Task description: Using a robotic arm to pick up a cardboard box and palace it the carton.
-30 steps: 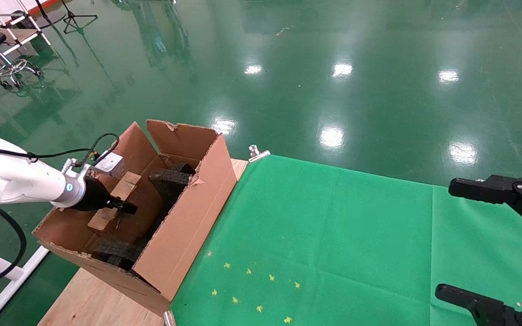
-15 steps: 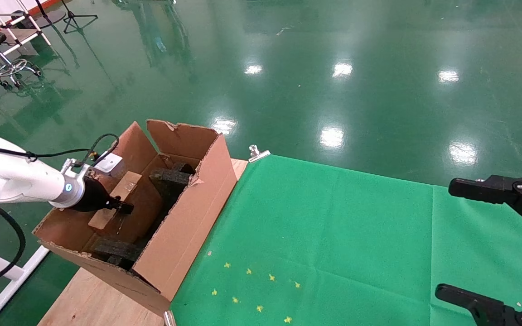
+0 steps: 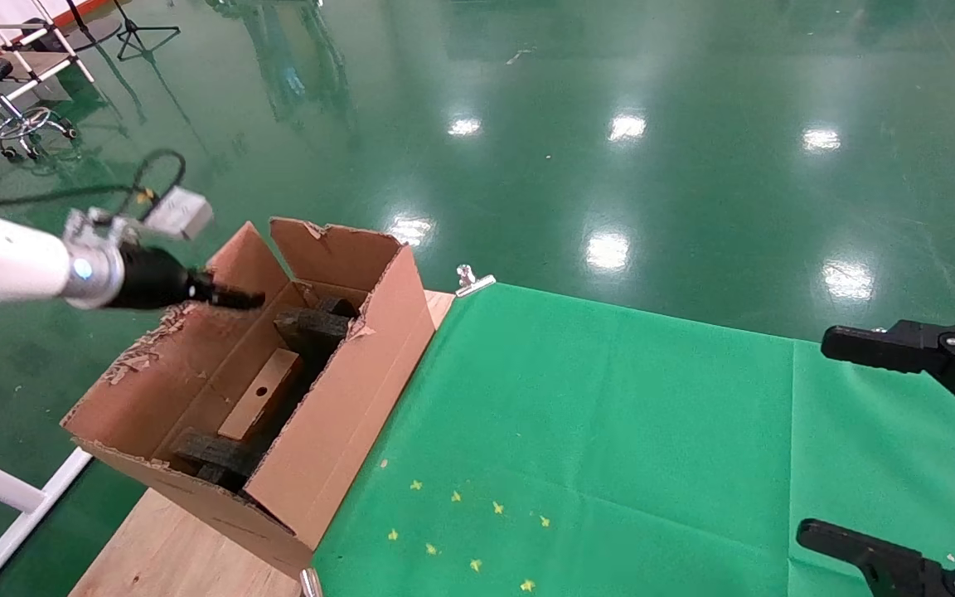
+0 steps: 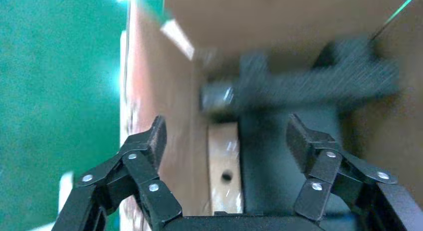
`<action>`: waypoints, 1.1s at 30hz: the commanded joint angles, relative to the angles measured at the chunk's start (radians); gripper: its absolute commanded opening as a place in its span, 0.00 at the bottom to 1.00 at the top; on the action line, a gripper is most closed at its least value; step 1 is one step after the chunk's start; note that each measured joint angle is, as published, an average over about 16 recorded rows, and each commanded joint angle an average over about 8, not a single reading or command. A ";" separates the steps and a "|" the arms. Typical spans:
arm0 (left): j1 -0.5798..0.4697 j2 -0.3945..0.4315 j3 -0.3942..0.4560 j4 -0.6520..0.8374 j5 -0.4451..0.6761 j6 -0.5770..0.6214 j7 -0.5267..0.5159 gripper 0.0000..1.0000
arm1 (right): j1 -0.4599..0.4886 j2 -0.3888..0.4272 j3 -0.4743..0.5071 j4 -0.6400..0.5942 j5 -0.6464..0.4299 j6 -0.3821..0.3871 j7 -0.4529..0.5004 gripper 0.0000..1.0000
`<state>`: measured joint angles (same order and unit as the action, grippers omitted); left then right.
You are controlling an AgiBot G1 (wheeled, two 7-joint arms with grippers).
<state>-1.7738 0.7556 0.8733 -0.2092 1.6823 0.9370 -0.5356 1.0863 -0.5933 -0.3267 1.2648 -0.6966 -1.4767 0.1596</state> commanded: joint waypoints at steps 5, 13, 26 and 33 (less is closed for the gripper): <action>-0.019 -0.074 -0.038 -0.142 -0.064 0.083 0.024 1.00 | 0.000 0.000 0.000 0.000 0.000 0.000 0.000 1.00; -0.019 -0.106 -0.033 -0.248 -0.062 0.120 0.015 1.00 | 0.000 0.000 0.000 0.000 0.000 0.000 0.000 1.00; 0.041 -0.102 -0.080 -0.289 -0.135 0.147 0.044 1.00 | 0.000 0.000 0.000 0.000 0.000 0.000 0.000 1.00; 0.125 -0.107 -0.146 -0.390 -0.239 0.200 0.082 1.00 | 0.000 0.000 0.000 -0.001 0.001 0.000 0.000 1.00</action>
<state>-1.6489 0.6484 0.7276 -0.5986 1.4434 1.1369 -0.4532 1.0863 -0.5930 -0.3270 1.2642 -0.6961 -1.4764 0.1593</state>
